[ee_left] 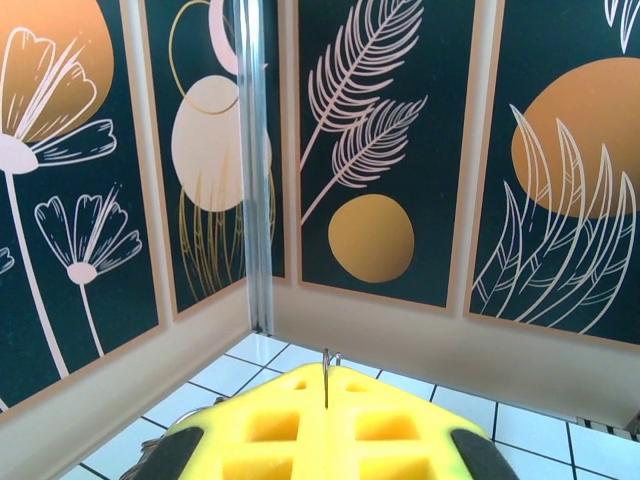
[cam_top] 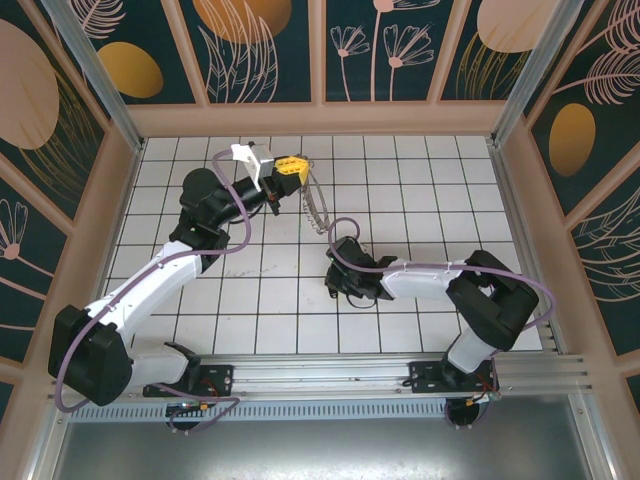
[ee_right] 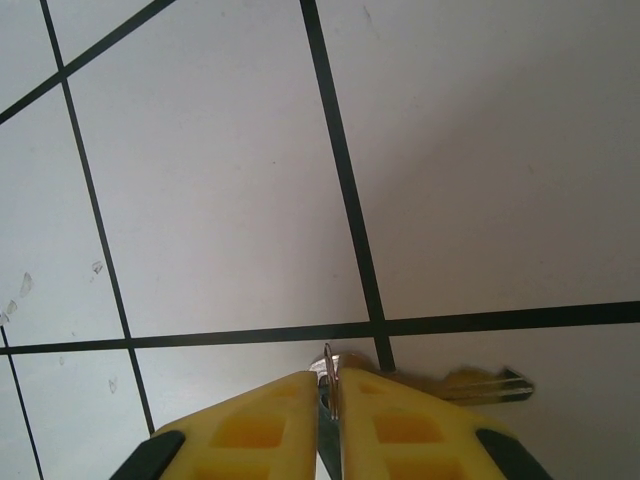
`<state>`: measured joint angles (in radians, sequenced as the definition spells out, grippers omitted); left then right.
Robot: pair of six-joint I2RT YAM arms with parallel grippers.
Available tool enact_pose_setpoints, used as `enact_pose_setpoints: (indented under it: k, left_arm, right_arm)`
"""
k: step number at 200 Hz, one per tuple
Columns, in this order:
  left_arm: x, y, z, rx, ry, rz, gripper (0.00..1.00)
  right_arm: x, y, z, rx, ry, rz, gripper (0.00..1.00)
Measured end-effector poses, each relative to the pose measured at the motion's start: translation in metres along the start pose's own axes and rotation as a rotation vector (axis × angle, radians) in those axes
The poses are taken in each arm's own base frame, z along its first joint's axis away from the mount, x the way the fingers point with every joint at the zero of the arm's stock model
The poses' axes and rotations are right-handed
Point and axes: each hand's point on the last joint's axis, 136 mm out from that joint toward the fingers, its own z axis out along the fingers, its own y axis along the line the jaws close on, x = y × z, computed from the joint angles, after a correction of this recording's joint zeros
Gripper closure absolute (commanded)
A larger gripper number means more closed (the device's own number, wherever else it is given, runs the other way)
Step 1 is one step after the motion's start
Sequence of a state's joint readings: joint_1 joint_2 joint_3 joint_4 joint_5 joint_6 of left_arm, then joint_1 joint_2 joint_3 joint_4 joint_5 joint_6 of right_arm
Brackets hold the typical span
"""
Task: Put the keys on the keyring
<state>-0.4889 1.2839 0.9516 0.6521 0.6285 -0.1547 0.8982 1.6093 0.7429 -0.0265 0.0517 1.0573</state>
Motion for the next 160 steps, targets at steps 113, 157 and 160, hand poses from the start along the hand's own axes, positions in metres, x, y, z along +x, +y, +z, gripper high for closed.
enact_pose_setpoints:
  k: [113,157,160]
  left_arm:
    - [0.005,0.002,0.005,0.013,0.014,-0.016,1.0]
    - [0.004,0.003,0.006,0.01,0.021,-0.01,1.0]
    - [0.004,0.003,0.006,0.01,0.022,-0.011,1.0]
  right_arm:
    - [-0.034,0.02,-0.059,-0.121,-0.134,-0.067,1.0]
    - [-0.104,0.038,-0.155,-0.302,-0.413,-0.103,1.0]
    - [-0.108,0.038,-0.16,-0.309,-0.43,-0.105,1.0]
